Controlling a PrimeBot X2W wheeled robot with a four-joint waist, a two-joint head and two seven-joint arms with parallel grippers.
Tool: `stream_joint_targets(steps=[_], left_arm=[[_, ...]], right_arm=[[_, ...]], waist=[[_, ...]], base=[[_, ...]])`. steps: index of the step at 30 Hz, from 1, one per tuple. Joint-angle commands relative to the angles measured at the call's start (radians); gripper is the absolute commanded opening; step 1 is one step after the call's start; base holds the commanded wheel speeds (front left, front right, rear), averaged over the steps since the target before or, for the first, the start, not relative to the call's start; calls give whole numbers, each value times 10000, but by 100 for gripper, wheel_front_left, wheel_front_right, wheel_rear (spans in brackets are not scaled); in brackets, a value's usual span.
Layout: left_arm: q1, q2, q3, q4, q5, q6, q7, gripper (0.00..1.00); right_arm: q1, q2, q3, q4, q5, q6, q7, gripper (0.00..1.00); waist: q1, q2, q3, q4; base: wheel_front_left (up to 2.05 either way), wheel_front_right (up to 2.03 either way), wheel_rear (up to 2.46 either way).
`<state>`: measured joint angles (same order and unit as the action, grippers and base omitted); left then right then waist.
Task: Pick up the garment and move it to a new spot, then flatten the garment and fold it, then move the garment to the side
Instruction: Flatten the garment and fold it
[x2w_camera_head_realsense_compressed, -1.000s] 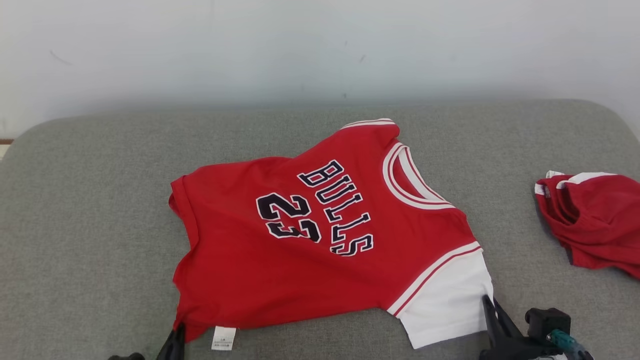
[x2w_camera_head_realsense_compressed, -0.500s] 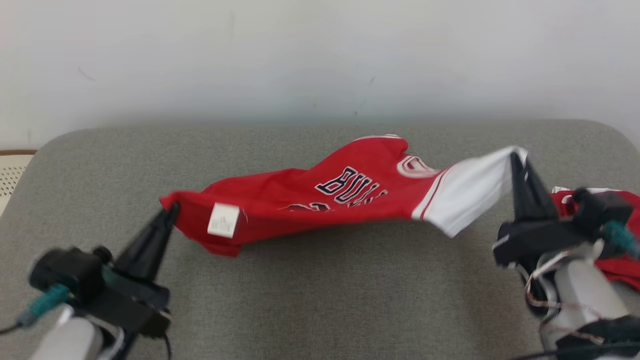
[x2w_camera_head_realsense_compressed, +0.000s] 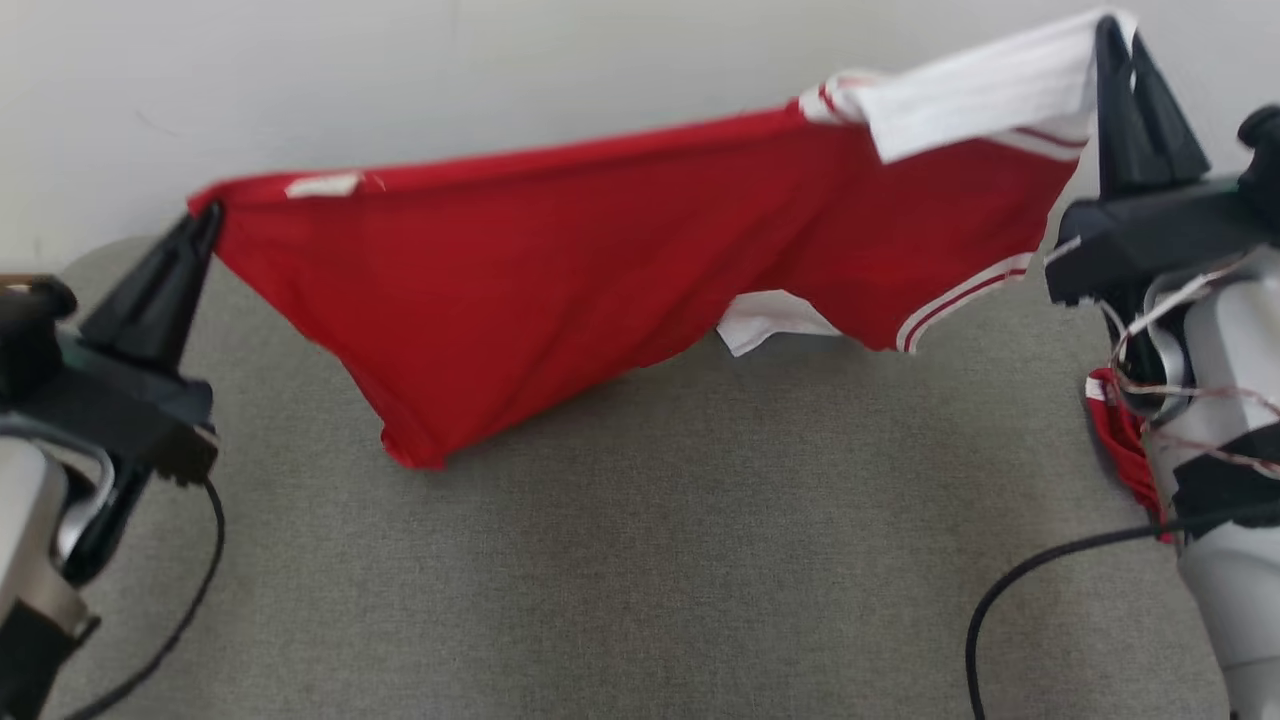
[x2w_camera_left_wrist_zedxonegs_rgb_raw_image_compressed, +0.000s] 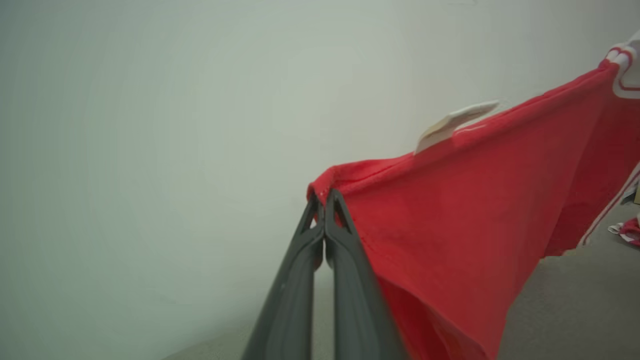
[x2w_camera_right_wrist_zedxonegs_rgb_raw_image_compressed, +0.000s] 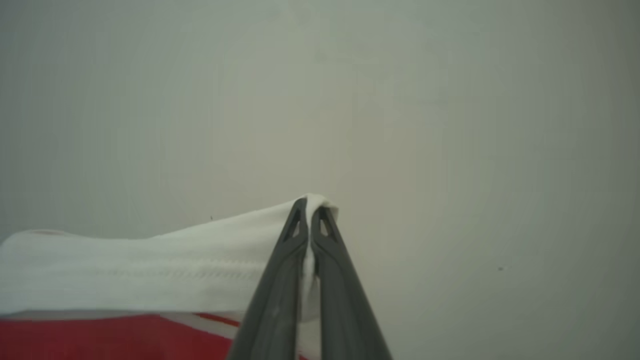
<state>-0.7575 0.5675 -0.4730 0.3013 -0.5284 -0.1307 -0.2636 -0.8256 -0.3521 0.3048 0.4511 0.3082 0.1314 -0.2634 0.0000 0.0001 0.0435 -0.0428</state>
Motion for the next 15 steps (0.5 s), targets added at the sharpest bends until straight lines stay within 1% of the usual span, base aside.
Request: stream_joint_targets(steps=[1, 3, 9, 15], left_arm=[[-379, 135, -116, 185, -184, 8, -10, 0], [-927, 239, -369, 432, -161, 8, -10, 0], [-2620, 274, -1206, 1104, -290, 8, -10, 0], [-4335, 115, -1997, 1946, -475, 8, -9, 0]], right_arm=[[-310, -101, 122, 104, -42, -16, -3, 0], [-726, -161, 292, 267, -103, -16, -5, 0], [-1983, -333, 687, 807, -203, -16, -3, 0], [-3271, -480, 1026, 1385, -411, -16, -2, 0]], waist=[[0, -1, 148, -1], [0, -1, 261, -1], [0, -1, 850, 60], [0, -1, 1905, 149]], base=[[0, 0, 0], [0, 0, 0], [0, 0, 0], [0, 0, 0]])
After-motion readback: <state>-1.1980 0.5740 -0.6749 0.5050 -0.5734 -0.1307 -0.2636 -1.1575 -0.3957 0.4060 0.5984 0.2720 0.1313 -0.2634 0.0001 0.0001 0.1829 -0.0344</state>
